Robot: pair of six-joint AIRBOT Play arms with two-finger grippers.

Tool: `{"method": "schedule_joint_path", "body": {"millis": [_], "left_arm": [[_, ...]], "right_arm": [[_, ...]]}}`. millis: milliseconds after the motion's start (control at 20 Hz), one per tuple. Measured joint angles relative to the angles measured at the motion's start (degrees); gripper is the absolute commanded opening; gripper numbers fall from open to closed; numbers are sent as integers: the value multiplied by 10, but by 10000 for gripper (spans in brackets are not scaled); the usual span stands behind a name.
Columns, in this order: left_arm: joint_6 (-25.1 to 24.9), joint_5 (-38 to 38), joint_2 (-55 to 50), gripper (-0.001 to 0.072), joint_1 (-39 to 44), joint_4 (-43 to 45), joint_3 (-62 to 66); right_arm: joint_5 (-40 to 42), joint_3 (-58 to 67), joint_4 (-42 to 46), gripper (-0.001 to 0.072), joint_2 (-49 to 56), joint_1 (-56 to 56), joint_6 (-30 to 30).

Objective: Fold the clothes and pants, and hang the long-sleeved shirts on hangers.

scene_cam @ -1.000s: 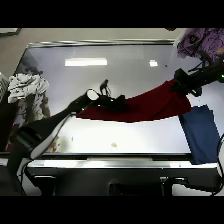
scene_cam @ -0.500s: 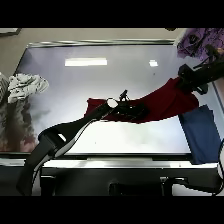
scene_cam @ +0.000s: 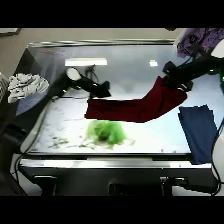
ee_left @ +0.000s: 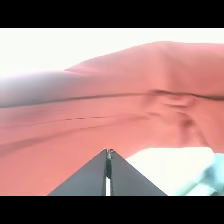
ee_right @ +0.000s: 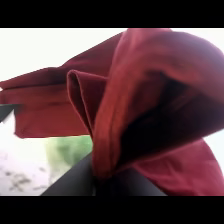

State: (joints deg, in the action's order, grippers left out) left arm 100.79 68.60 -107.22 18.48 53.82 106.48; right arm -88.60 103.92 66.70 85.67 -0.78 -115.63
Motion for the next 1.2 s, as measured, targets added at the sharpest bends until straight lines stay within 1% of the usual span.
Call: {"method": "schedule_joint_path", "body": {"millis": [150,300,450,700,950,1000,1050,1100,1150,1200], "left_arm": [[4,62,68,13,-84,78,0],[7,98,115,13,-153,112,0],[8,122,139,13,-203,129,0],[8,139,151,14,-239,137,0],[8,144,151,14,-246,143,0],[8,144,151,14,-247,142,0],[8,144,151,14,-247,143,0],[8,144,151,14,-247,143,0],[8,144,151,14,-247,143,-1],[8,144,150,14,-247,143,-1]], "right_arm": [[47,0,4,27,17,-70,-48],[101,0,4,27,45,-137,-91],[157,0,-2,26,83,-195,-122],[234,0,-31,27,148,-255,-150],[305,0,-64,30,198,-273,-154],[318,0,-73,91,205,-275,-151],[333,0,-84,224,210,-275,-142],[346,0,-98,299,214,-276,-128],[353,0,-111,327,216,-276,-113],[358,0,-127,392,218,-277,-94]]}}
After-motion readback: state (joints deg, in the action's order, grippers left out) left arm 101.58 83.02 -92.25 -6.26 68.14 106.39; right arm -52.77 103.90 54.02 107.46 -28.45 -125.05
